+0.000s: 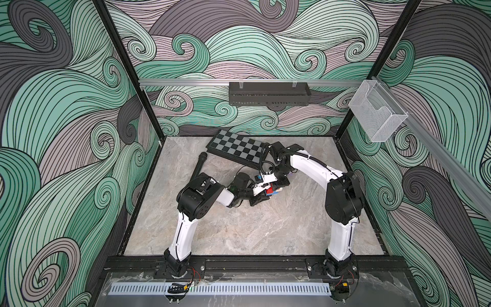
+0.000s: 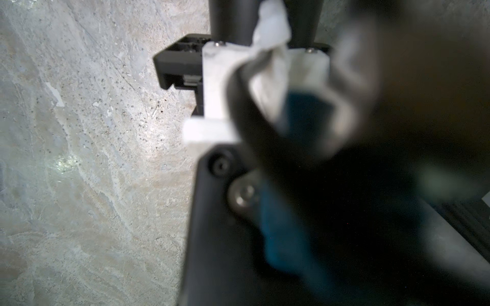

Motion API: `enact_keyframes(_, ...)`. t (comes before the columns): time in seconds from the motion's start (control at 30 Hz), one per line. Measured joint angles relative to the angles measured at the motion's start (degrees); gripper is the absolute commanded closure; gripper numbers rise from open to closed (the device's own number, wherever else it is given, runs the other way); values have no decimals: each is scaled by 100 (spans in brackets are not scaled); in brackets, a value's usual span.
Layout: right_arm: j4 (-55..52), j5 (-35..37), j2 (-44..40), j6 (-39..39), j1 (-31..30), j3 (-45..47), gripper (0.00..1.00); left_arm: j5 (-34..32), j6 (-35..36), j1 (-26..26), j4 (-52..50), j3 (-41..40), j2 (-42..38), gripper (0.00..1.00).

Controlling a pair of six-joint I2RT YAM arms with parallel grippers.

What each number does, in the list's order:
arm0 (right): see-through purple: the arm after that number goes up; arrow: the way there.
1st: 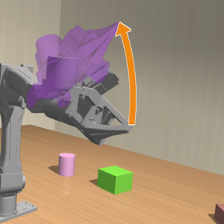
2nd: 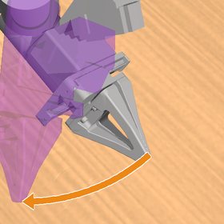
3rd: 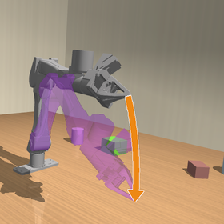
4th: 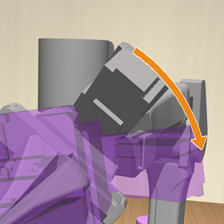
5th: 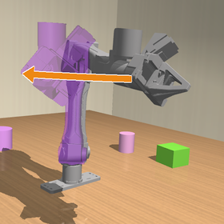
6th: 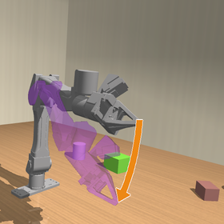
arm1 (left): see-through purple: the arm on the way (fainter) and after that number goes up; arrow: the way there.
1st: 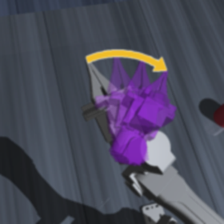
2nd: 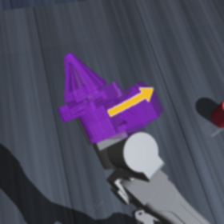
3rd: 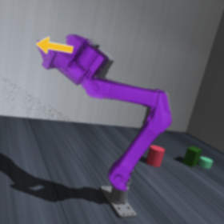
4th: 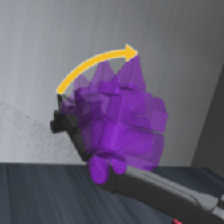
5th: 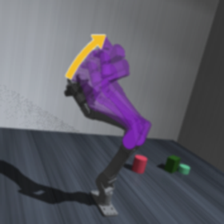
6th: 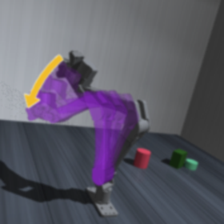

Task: Assemble the letter p with lego
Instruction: Assemble the lego brick with the lego brick, then place the lego brick at the center of the board.

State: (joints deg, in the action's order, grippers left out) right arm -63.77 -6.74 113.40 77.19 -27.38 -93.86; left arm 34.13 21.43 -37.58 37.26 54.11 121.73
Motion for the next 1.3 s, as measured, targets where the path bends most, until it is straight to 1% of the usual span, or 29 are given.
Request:
enact_keyframes(0.23,-122,17,125,2,-7,-111,100,0,2,0,-20,15,4,91)
enact_keyframes(0.33,-131,20,133,0,-7,-118,100,0,4,0,-20,15,4,93)
enact_keyframes(0.37,-133,20,133,0,-7,-118,98,0,4,0,-22,15,4,93)
enact_keyframes(0.43,-133,20,133,0,-7,-118,91,0,7,0,-22,17,4,96)
enact_keyframes(0.57,-160,20,140,-26,-9,-155,65,2,7,0,-22,17,4,98)
enact_keyframes(0.63,-175,2,131,-42,-4,-195,58,4,15,0,-22,17,4,99)
enact_keyframes(0.7,-120,-177,166,-87,37,-186,52,22,22,7,-15,17,11,100)
enact_keyframes(0.77,-76,-315,179,-107,98,-173,44,22,22,9,-7,22,20,100)
enact_keyframes(0.9,-4,-431,129,-173,188,-98,36,-17,39,-7,-11,76,46,100)
enact_keyframes(1.03,13,-413,-79,-275,387,59,32,-46,35,-7,-17,90,50,100)
enact_keyframes(1.07,11,-387,-155,-323,446,98,8,-46,33,-7,-15,90,50,100)
enact_keyframes(1.1,9,-396,-238,-402,514,142,2,-46,33,-7,-15,90,50,100)
enact_keyframes(1.2,70,-446,-704,-605,807,378,1,-61,17,-9,-13,83,39,100)
enact_keyframes(1.3,417,-584,-1576,-990,1086,835,1,-120,-48,-9,-28,33,-46,100)
